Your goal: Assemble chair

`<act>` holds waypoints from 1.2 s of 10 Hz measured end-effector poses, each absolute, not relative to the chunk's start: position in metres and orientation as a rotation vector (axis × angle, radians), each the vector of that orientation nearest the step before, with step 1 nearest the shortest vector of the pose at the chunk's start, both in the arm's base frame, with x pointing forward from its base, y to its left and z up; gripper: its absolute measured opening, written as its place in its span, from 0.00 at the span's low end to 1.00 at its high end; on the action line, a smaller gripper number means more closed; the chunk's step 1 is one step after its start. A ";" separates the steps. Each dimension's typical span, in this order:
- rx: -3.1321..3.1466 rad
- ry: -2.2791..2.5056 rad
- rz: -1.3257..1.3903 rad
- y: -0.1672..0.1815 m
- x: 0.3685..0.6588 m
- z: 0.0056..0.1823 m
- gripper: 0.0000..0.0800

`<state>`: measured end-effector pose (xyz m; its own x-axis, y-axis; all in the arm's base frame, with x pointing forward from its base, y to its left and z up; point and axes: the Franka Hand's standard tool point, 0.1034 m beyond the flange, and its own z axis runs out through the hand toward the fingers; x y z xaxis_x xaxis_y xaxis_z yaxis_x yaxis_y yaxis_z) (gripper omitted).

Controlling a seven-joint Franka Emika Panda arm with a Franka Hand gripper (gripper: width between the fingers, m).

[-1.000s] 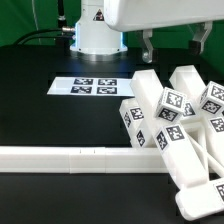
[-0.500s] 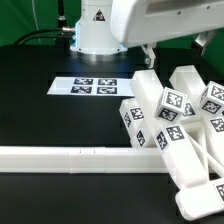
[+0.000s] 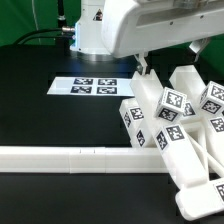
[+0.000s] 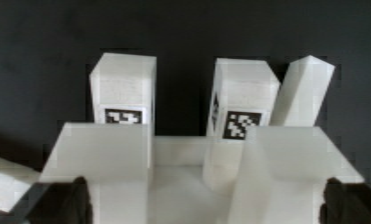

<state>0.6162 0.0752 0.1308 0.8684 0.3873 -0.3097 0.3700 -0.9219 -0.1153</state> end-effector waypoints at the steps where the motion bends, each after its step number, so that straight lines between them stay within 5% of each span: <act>1: -2.992 -0.604 0.489 0.075 0.616 0.128 0.81; 12: -3.020 -0.600 0.345 0.072 0.582 0.111 0.81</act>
Offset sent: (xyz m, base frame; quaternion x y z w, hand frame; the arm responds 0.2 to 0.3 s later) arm -0.0187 -0.0027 -0.0092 -0.0060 0.0698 -0.0115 0.9975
